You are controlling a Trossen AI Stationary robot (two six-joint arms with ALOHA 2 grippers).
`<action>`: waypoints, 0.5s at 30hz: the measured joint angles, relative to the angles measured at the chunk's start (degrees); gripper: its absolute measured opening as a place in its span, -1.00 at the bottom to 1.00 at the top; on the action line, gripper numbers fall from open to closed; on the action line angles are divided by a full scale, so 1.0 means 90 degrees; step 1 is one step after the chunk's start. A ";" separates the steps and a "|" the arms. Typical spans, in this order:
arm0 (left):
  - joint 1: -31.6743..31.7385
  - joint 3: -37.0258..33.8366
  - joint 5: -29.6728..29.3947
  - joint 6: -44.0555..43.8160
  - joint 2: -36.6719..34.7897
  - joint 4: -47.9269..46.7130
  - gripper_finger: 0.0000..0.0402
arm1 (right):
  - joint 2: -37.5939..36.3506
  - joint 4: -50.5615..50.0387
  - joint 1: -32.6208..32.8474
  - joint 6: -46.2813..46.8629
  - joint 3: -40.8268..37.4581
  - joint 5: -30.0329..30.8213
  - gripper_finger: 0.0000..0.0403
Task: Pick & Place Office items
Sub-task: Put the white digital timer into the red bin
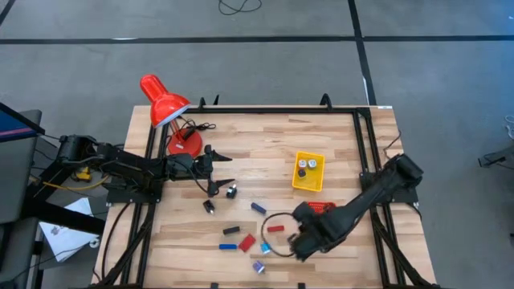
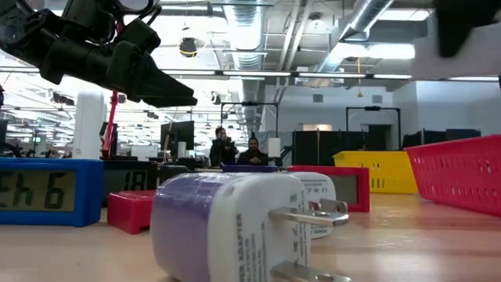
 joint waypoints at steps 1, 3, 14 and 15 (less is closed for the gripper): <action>0.0000 -0.0001 0.0000 -0.0029 0.0001 0.0000 0.77 | -0.0112 -0.0185 -0.0010 -0.0233 -0.0075 -0.0075 -0.78; 0.0000 0.0000 0.0000 -0.0235 0.0000 0.0000 0.77 | -0.0317 -0.0386 -0.0013 -0.0826 -0.0246 -0.0114 -0.78; 0.0000 0.0001 0.0000 -0.0473 -0.0001 -0.0004 0.77 | -0.1510 0.0811 -0.0262 -0.3143 -0.2183 -0.0315 -0.77; 0.0000 0.0000 -0.0001 -0.0473 -0.0001 -0.0005 0.77 | -0.1602 0.1078 -0.0302 -0.3328 -0.2376 -0.0328 -0.77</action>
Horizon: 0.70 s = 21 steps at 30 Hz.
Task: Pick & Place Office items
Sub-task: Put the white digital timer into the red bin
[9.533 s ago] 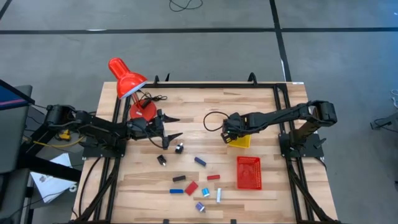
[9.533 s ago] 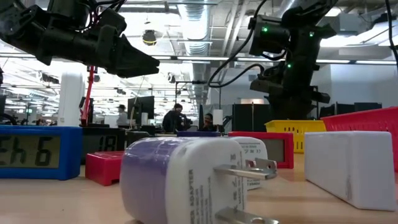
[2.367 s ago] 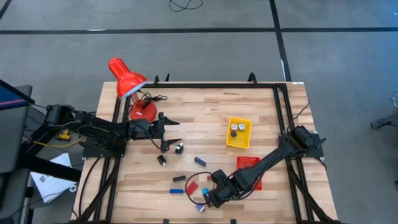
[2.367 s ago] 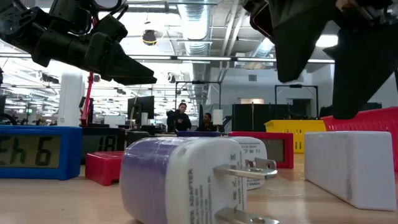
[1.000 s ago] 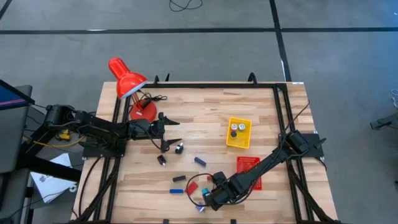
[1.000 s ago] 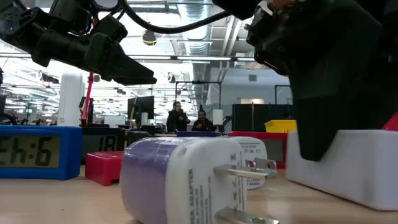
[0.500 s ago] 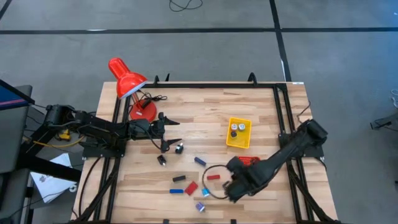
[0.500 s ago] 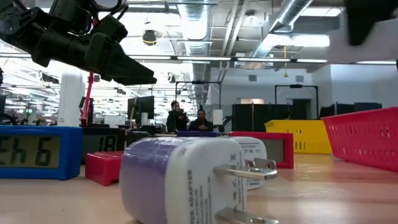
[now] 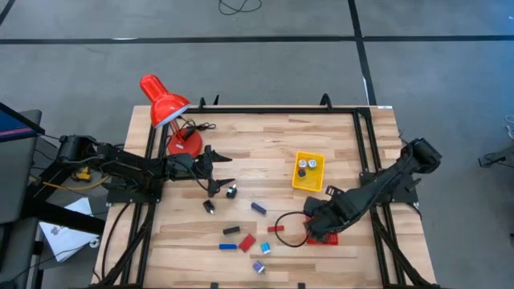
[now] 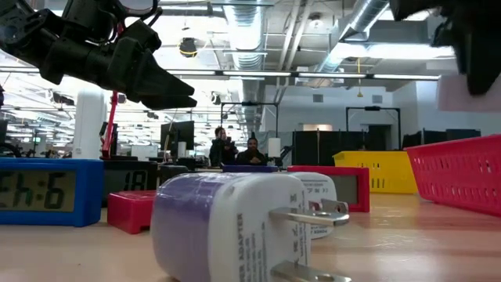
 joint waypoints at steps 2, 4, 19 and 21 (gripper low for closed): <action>0.0000 0.0002 -0.0001 0.0000 0.0002 0.0000 0.77 | -0.0172 0.0400 -0.0086 -0.0415 -0.0325 -0.0009 -0.77; 0.0000 0.0002 -0.0002 -0.0001 0.0001 0.0000 0.77 | -0.0288 0.0563 -0.0159 -0.0773 -0.0617 -0.0110 -0.77; 0.0000 0.0002 -0.0002 -0.0002 0.0000 0.0007 0.77 | -0.0172 0.1652 -0.0507 -0.2056 -0.1641 -0.0643 -0.76; 0.0000 -0.0001 -0.0002 -0.0002 0.0000 0.0008 0.77 | -0.0172 0.1671 -0.0507 -0.2211 -0.1643 -0.0625 -0.75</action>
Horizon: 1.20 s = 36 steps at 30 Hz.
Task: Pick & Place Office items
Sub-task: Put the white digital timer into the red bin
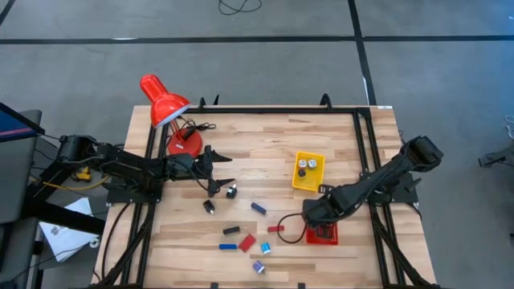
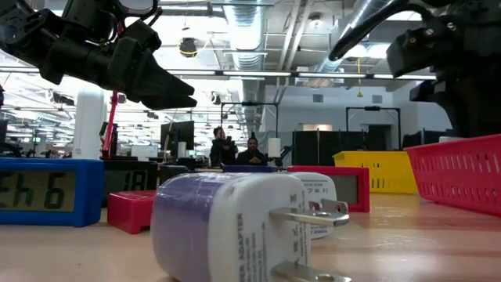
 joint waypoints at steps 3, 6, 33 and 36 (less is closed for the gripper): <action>0.0000 0.0000 0.0000 -0.0029 0.0000 0.0002 0.77 | 0.0008 0.0039 -0.0022 -0.0093 0.0001 -0.0019 -0.74; 0.0000 0.0001 0.0000 -0.0127 0.0000 0.0002 0.77 | 0.0098 0.0036 -0.0040 -0.0090 -0.0002 -0.0139 -0.73; 0.0002 0.0000 0.0000 -0.0136 0.0000 0.0024 0.77 | 0.0607 0.0070 -0.0068 -0.0020 0.0000 -0.0311 -0.52; 0.0002 0.0001 -0.0001 -0.0137 0.0001 0.0024 0.77 | 0.0607 0.0054 -0.0066 -0.0018 0.0000 -0.0311 -0.38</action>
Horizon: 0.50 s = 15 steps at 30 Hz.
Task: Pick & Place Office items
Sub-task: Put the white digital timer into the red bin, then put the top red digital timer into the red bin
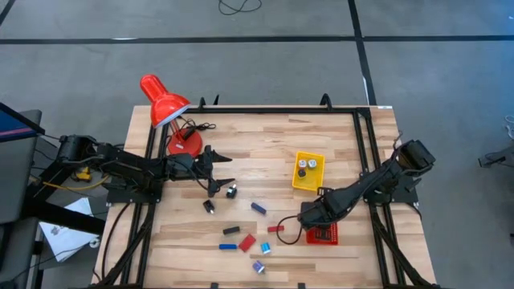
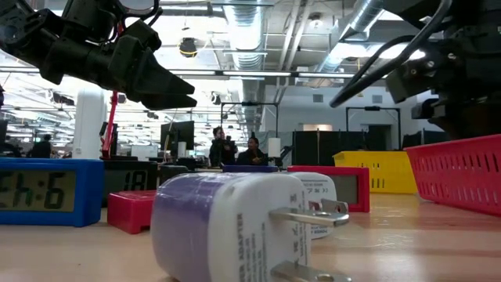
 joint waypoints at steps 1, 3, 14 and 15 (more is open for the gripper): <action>-0.0001 -0.0001 0.0001 0.0001 0.0000 0.0000 0.77 | 0.0000 -0.0025 0.0000 0.0000 0.0000 0.0000 -0.34; 0.0000 0.0002 0.0001 0.0001 0.0001 0.0000 0.77 | -0.0001 -0.0223 0.0000 0.0002 0.0038 0.0000 -0.27; -0.0002 0.0001 0.0001 -0.0001 0.0001 0.0036 0.77 | -0.0470 -0.1833 -0.0017 0.2862 0.1274 0.0452 -0.04; -0.0001 0.0001 0.0000 -0.0001 0.0000 0.0034 0.77 | -0.0491 -0.1501 -0.0037 0.3157 0.1280 0.0489 -0.03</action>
